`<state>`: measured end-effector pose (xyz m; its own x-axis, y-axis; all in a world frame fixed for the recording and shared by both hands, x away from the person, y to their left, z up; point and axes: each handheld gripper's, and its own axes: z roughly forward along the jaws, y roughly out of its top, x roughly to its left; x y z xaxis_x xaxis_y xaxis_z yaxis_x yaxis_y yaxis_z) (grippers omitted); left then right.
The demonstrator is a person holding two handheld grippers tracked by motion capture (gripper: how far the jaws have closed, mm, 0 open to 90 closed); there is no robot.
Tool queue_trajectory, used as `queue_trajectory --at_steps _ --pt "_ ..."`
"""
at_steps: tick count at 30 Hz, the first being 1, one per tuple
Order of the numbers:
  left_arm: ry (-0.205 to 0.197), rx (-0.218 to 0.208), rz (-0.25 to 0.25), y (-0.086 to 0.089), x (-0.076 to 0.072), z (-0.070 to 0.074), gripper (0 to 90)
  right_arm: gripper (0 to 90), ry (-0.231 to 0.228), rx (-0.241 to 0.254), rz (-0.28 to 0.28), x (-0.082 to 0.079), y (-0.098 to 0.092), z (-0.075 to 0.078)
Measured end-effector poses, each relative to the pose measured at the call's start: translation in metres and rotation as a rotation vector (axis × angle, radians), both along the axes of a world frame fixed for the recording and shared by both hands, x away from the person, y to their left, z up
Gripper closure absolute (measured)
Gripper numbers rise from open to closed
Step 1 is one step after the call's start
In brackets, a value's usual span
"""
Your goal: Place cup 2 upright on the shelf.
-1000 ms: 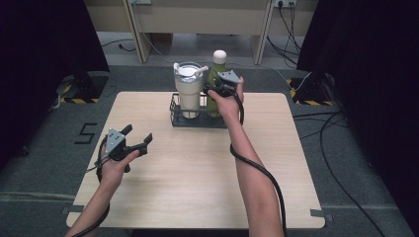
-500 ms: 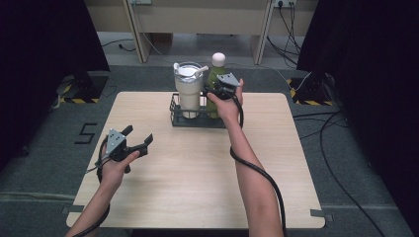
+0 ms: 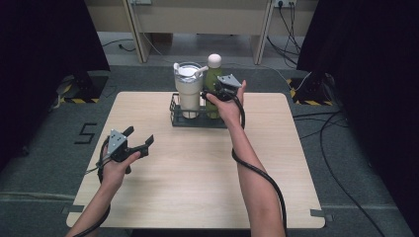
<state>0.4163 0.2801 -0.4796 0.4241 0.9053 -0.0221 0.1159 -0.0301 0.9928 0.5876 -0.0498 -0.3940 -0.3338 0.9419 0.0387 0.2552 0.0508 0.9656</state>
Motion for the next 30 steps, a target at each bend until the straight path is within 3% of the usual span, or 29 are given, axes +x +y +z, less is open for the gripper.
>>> queue_trajectory --at_steps 8,17,30 --pt "-0.007 -0.004 0.008 0.002 0.000 0.003 11.7 10.4 0.014 -0.004 0.014 -0.011 -0.005 -0.002" --pt "-0.004 0.003 0.006 0.001 0.000 0.001 11.7 11.0 -0.004 -0.008 0.026 -0.027 -0.015 -0.002" --pt "0.000 -0.005 0.011 0.002 -0.001 0.002 11.8 14.6 -0.014 -0.023 0.070 -0.060 -0.031 -0.007"
